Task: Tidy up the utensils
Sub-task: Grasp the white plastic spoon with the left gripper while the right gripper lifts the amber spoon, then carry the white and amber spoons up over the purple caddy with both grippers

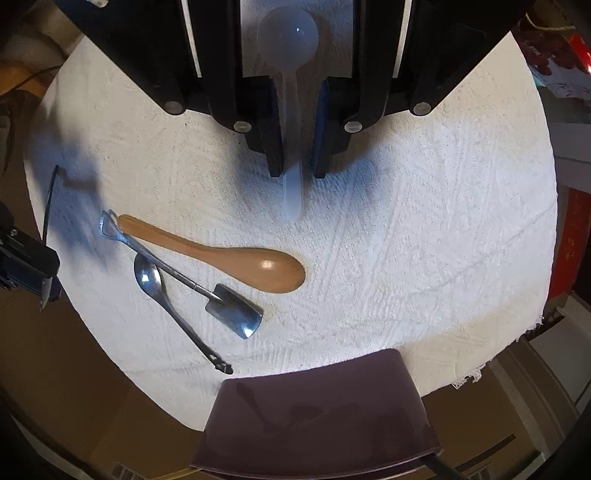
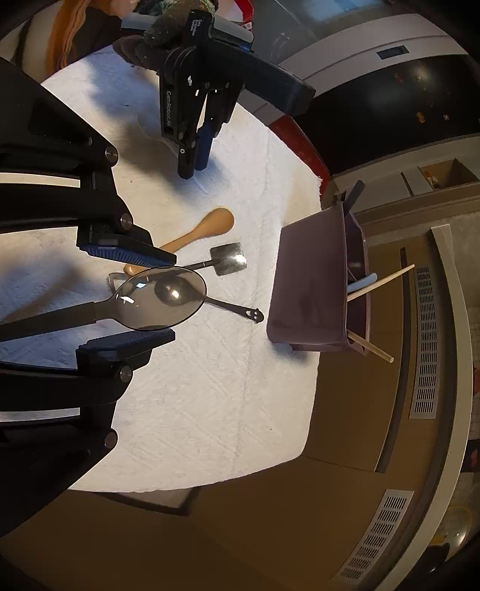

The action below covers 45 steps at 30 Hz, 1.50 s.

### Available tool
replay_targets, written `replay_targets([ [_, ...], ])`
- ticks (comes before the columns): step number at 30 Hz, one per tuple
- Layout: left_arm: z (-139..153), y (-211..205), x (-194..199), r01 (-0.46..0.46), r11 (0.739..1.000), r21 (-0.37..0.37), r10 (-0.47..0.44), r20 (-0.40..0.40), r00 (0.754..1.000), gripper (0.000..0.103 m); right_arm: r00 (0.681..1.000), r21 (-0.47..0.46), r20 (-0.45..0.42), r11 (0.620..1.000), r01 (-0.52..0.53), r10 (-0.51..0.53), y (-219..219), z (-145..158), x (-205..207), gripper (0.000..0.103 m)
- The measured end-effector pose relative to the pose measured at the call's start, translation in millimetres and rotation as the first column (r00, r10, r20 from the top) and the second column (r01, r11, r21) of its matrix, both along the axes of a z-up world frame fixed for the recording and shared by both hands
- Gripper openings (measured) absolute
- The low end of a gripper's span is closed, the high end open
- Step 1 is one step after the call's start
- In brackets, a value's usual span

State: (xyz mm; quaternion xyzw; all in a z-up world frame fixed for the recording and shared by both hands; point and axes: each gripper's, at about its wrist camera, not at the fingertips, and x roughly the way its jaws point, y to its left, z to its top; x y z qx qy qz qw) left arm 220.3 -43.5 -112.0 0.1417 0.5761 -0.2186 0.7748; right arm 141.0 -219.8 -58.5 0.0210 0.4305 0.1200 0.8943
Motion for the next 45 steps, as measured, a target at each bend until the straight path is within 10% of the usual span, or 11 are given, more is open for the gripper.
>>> replay_targets([
  [10, -2.1, -0.9, 5.1, -0.007, 1.000, 0.007, 0.008, -0.041, 0.999, 0.020, 1.000, 0.011, 0.000, 1.000, 0.001, -0.001, -0.5, -2.3, -2.3, 0.034],
  [16, -4.0, -11.8, -2.4, 0.046, 0.998, -0.049, -0.049, -0.055, 0.997, 0.060, 1.000, -0.033, -0.017, 0.999, -0.022, 0.021, 2.5, -11.6, -0.8, 0.034],
  [24, 0.0, 2.7, -8.6, -0.021, 0.999, -0.049, 0.023, 0.034, 0.999, 0.008, 0.996, -0.073, -0.087, 0.996, -0.044, 0.038, 3.2, -39.9, 8.8, 0.035],
  [37, 61.0, 27.8, -54.5, -0.082, 0.970, -0.230, 0.119, 0.154, 0.981, 0.008, 0.990, -0.105, -0.128, 0.991, -0.078, 0.064, 12.5, -60.1, 39.1, 0.052],
  [40, 61.7, 35.4, -56.2, -0.083, 0.967, -0.240, 0.124, 0.162, 0.979, 0.008, 0.989, -0.117, -0.134, 0.990, -0.080, 0.064, 14.2, -57.9, 36.7, 0.034],
  [45, 62.2, 37.3, -58.9, -0.078, 0.964, -0.256, 0.124, 0.172, 0.977, 0.008, 0.991, -0.091, -0.114, 0.992, -0.085, 0.074, 16.1, -45.6, 23.1, 0.034],
])
